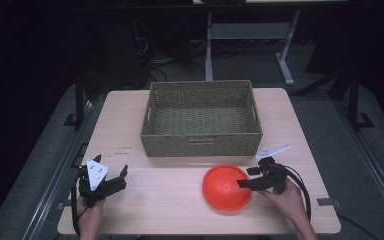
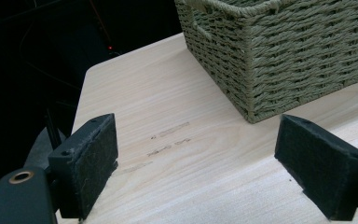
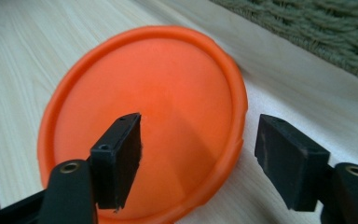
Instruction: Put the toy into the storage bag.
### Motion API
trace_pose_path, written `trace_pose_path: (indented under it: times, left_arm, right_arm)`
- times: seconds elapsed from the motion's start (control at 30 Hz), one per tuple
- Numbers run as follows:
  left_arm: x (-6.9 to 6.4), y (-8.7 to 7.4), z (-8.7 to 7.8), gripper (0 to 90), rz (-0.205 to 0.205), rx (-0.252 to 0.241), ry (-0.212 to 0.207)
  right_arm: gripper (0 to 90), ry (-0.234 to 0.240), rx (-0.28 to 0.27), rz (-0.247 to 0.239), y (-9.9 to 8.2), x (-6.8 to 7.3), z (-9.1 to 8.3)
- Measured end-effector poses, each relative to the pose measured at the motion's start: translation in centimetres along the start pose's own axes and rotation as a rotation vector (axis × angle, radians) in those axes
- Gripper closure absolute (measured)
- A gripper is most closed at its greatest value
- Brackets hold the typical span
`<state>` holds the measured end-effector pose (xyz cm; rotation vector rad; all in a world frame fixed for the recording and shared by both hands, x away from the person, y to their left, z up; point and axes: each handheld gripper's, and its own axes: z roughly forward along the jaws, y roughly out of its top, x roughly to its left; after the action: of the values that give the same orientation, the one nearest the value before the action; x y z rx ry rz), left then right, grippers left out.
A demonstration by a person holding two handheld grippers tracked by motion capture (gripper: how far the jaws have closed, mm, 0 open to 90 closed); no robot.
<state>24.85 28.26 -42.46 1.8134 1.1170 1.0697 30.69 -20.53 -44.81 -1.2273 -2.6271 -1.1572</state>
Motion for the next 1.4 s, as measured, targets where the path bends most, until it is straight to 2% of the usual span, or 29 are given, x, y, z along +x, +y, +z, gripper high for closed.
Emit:
trace_pose_path:
  times: [0.1, 0.27, 0.43, 0.73, 0.93, 0.97, 1.0, 1.03, 1.13, 1.17, 1.27, 1.3, 1.4]
  left_arm:
    - [0.0, 0.0, 0.0, 12.7, 0.008, 0.001, -0.003]
    - [0.0, 0.0, 0.2, 12.7, -0.005, 0.007, 0.002]
    - [-0.1, 0.0, 0.1, 12.7, 0.016, 0.008, 0.000]
    - [-0.2, 0.1, 0.2, 12.7, 0.019, 0.010, -0.006]
    - [0.0, 0.0, 0.2, 12.7, 0.016, 0.013, 0.001]
    - [0.0, 0.0, 0.2, 12.7, 0.019, 0.013, 0.001]
    - [0.0, 0.0, 0.2, 12.7, 0.019, 0.013, 0.001]
    - [-0.1, 0.0, 0.2, 12.7, 0.016, 0.012, -0.002]
    - [-0.1, 0.0, 0.2, 12.7, 0.026, 0.017, -0.001]
    - [-0.2, 0.0, 0.2, 12.7, 0.025, 0.017, 0.001]
    - [-0.2, 0.1, 0.2, 12.7, 0.025, 0.010, 0.002]
    - [-0.2, 0.1, 0.2, 12.7, 0.030, 0.013, 0.001]
    - [-0.2, 0.0, 0.2, 12.7, 0.034, 0.013, 0.001]
  right_arm:
    - [36.9, -0.010, 0.029, 0.008, -0.3, -0.2, 0.5]
    - [41.0, 0.004, 0.026, 0.019, -0.5, -0.5, 0.7]
    - [43.2, 0.018, 0.035, 0.041, -0.6, -0.8, 0.9]
    - [49.5, 0.041, 0.035, 0.042, -0.7, -1.0, 1.1]
    - [53.9, 0.017, 0.035, 0.021, -0.7, -0.7, 1.1]
    - [59.2, 0.008, 0.032, 0.018, -0.7, -0.6, 0.8]
    - [59.2, 0.008, 0.032, 0.018, -0.7, -0.6, 0.8]
    - [64.6, -0.002, 0.027, 0.019, -0.7, -0.6, 0.6]
    - [67.3, -0.005, 0.013, 0.026, -0.7, -0.7, 0.5]
    - [68.6, 0.002, 0.013, 0.041, -0.6, -0.8, 0.5]
    - [71.7, 0.003, 0.005, 0.044, -0.6, -0.8, 0.3]
    - [75.3, 0.023, -0.021, 0.053, -0.6, -0.8, -0.2]
    - [77.7, 0.036, -0.034, 0.054, -0.5, -0.7, -0.6]
